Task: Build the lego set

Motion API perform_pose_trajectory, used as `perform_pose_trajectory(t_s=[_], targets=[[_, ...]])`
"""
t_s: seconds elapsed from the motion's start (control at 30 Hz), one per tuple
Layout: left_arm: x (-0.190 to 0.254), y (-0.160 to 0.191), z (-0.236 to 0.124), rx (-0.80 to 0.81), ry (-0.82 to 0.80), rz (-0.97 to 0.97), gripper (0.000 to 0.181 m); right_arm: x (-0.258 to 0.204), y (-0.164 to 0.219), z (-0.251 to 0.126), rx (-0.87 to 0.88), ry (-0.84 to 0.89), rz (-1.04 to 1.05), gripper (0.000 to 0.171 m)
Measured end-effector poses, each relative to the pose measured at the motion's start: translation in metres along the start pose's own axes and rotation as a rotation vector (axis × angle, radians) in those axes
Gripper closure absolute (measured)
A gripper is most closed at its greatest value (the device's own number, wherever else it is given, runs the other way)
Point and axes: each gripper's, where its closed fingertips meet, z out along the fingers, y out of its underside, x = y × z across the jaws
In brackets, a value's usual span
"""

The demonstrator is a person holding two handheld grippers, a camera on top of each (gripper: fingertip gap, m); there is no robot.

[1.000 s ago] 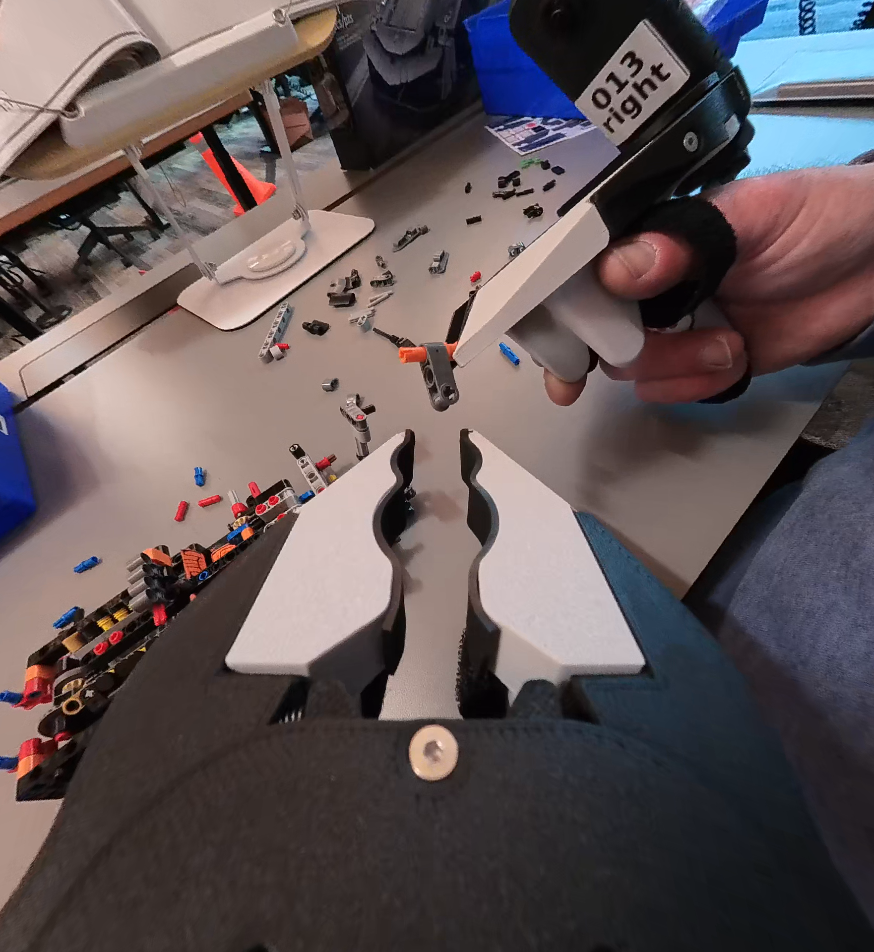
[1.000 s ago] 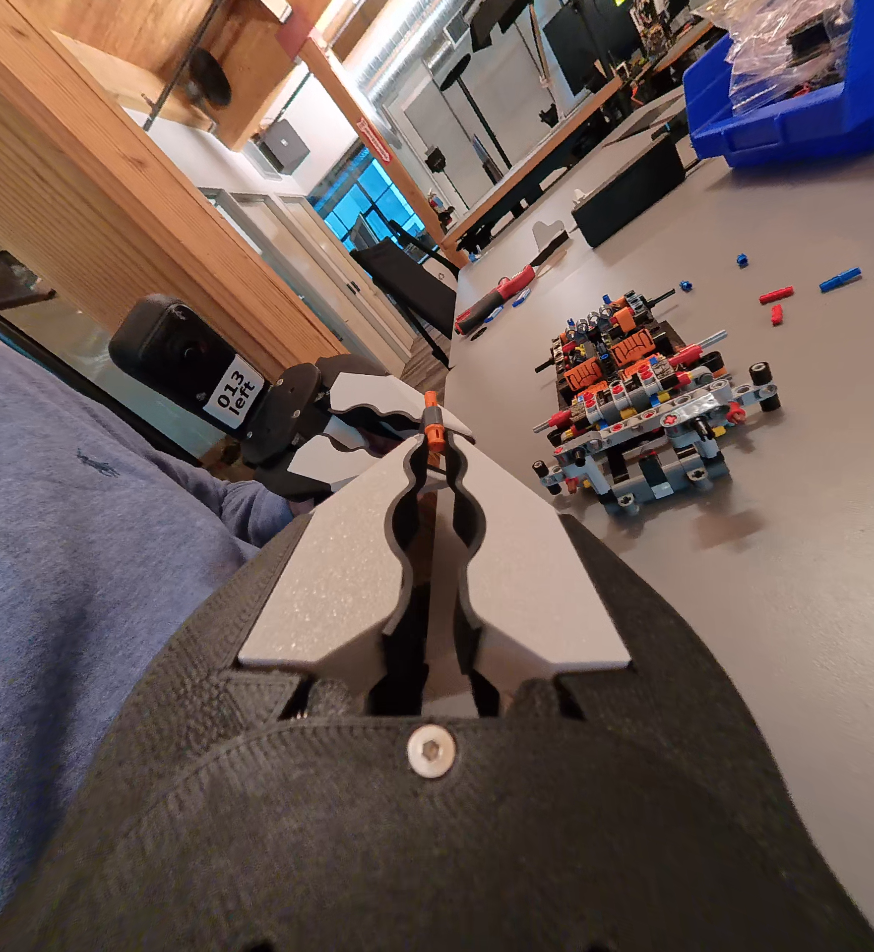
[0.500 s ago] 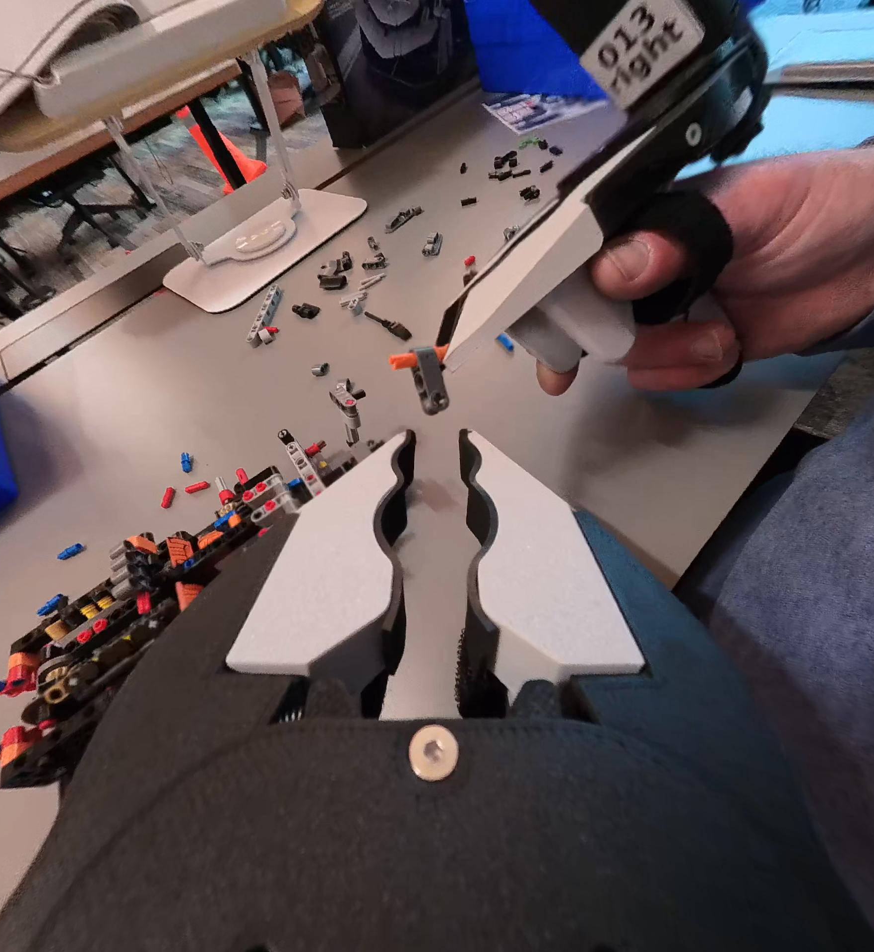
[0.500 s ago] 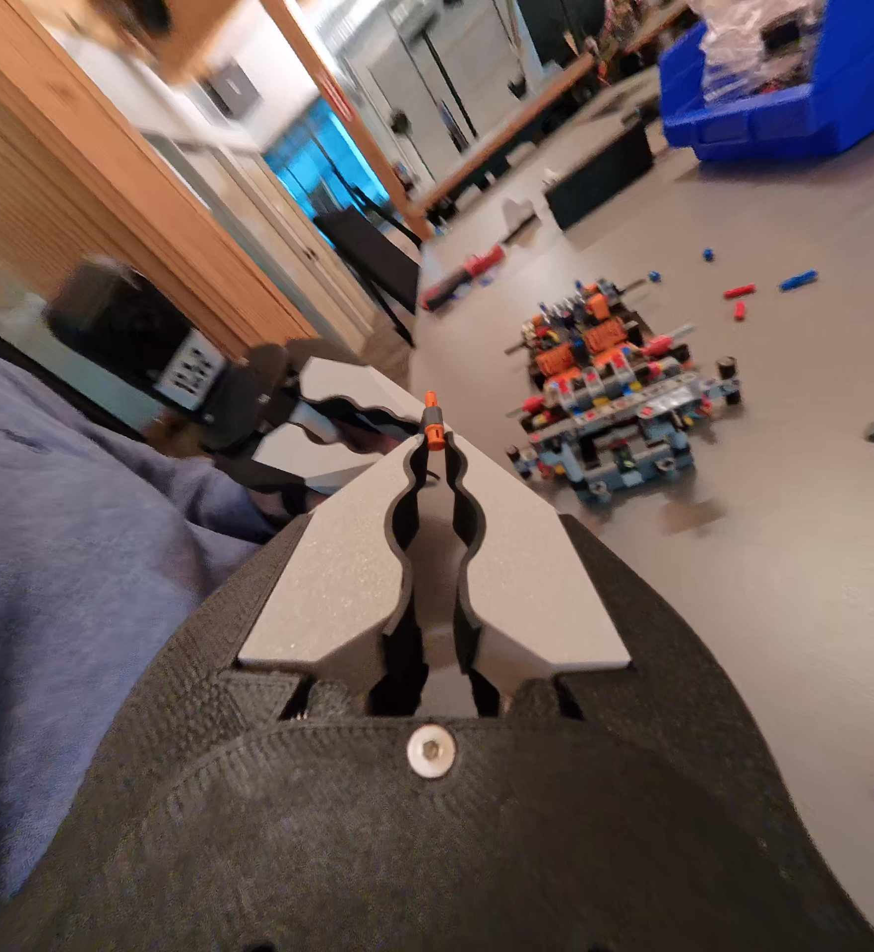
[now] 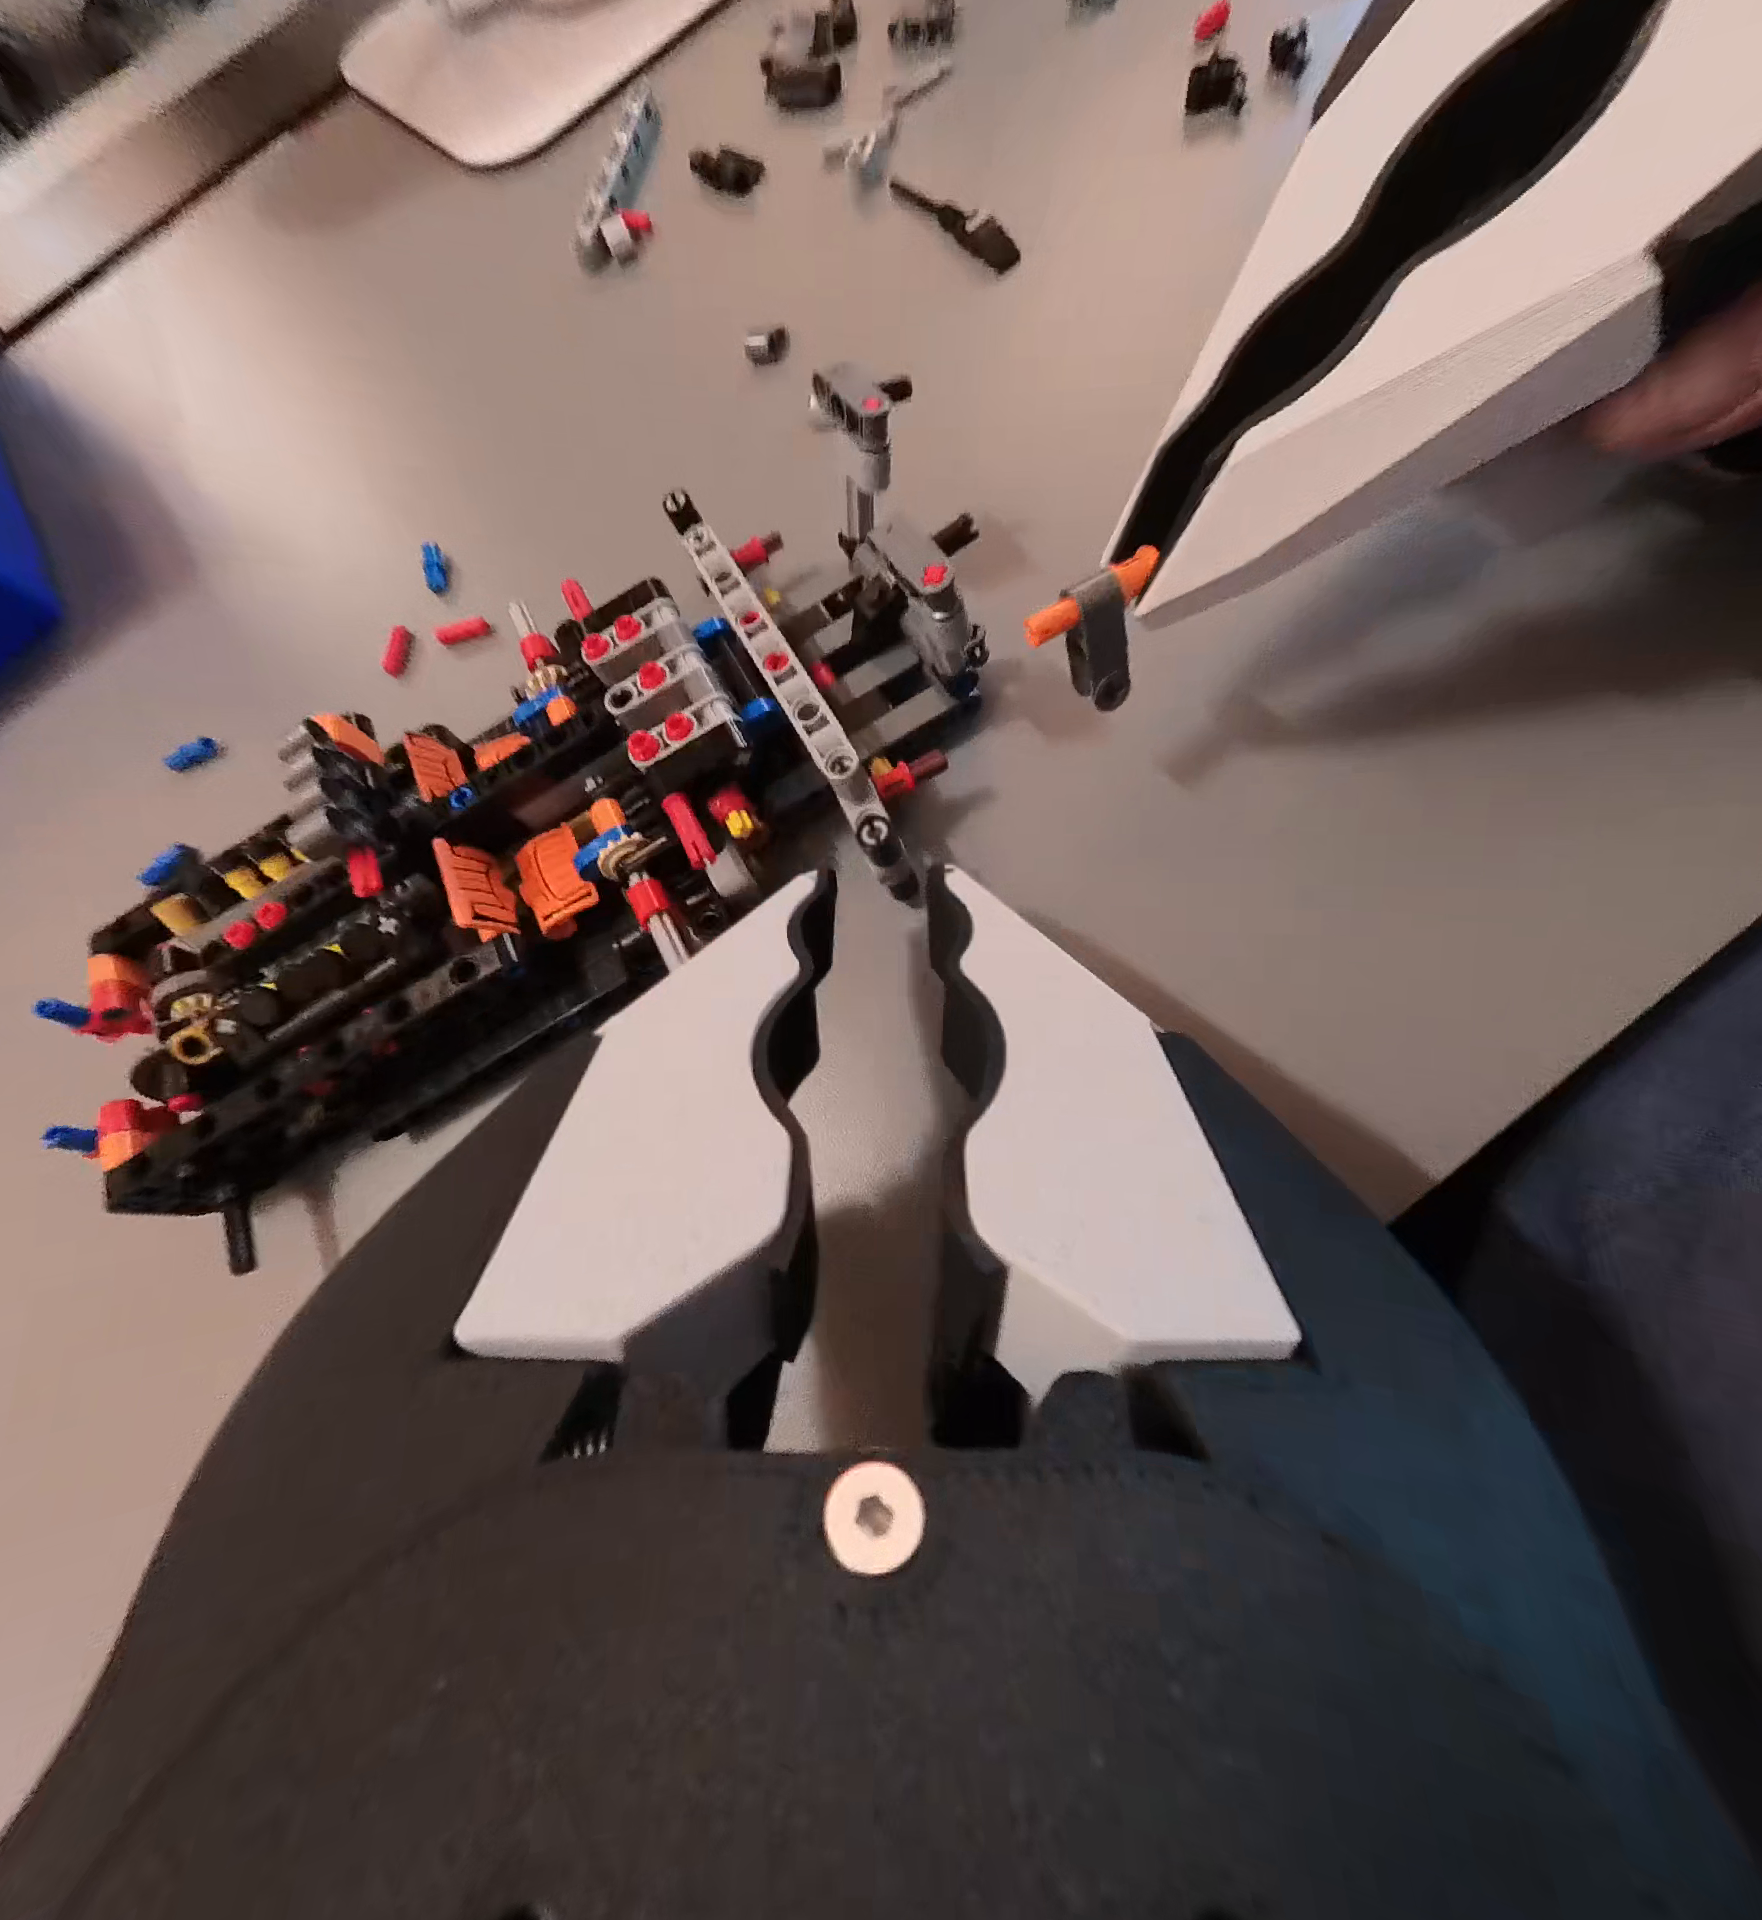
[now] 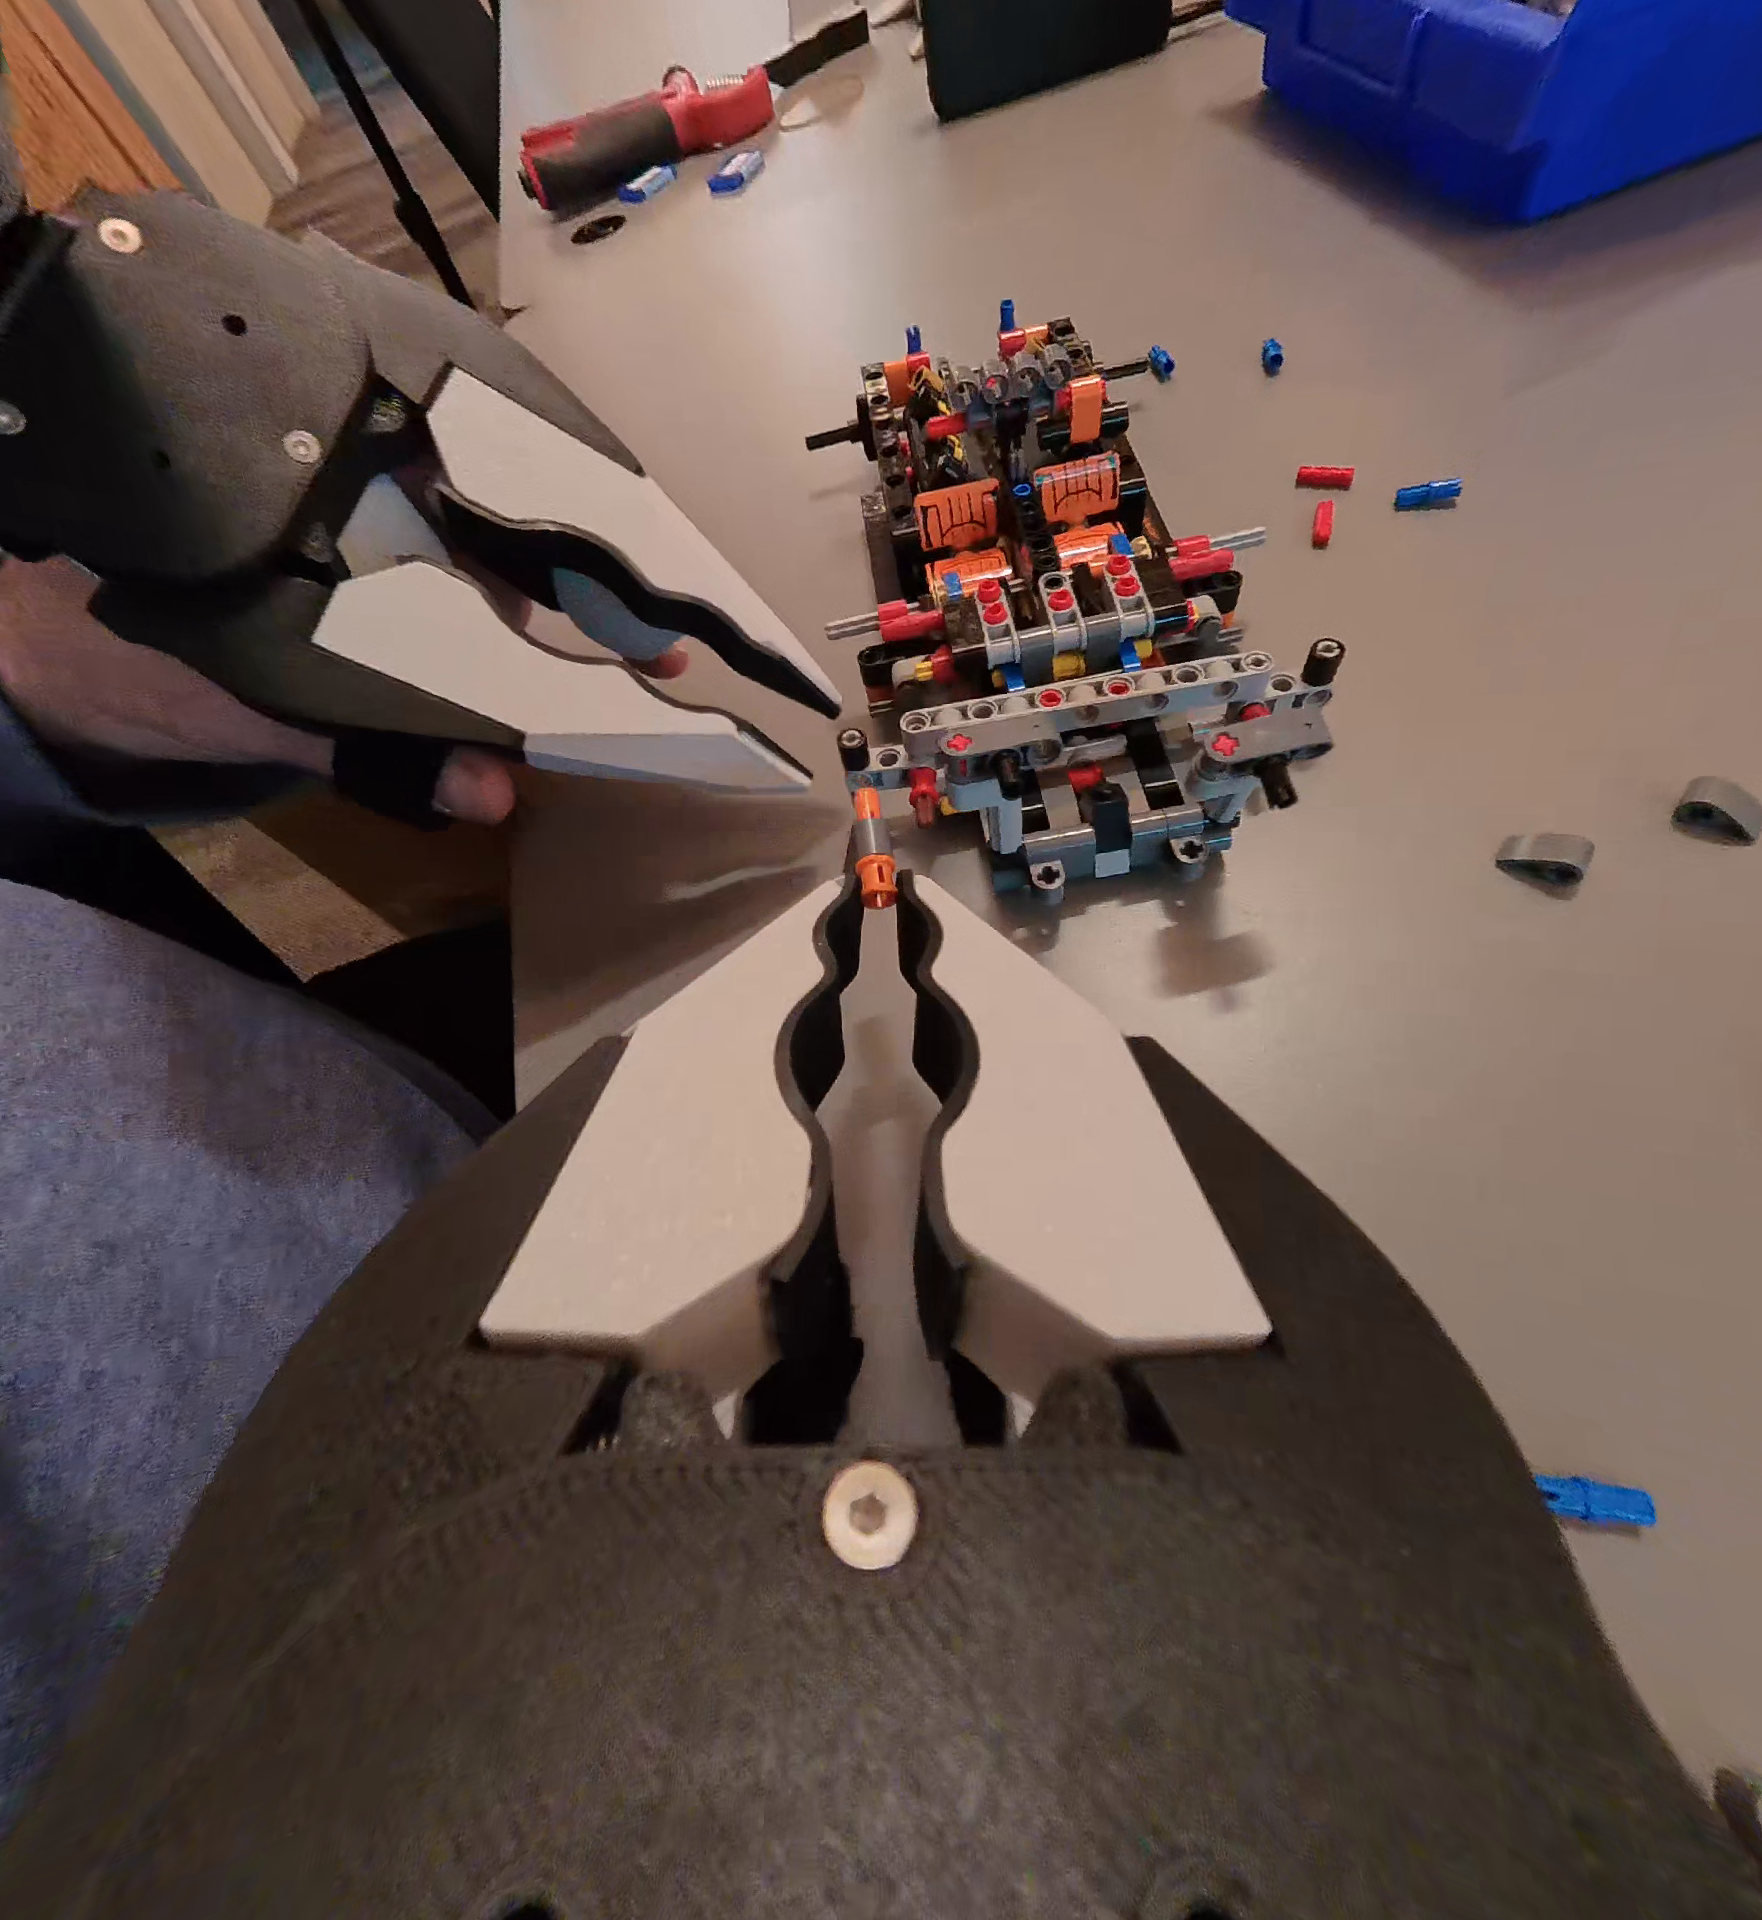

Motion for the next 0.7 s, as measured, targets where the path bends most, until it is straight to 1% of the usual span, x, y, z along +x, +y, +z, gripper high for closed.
perform_pose_trajectory(t_s=[0.3, 0.7], targets=[[0.009, 0.002, 0.015, -0.025, 0.058, -0.039, 0.160, 0.005, 0.004, 0.002, -0.017, 0.022, 0.000, 0.167], [0.001, 0.004, 0.015, -0.042, 0.015, -0.063, 0.169, 0.003, 0.005, 0.001, -0.024, 0.020, -0.030, 0.167]])
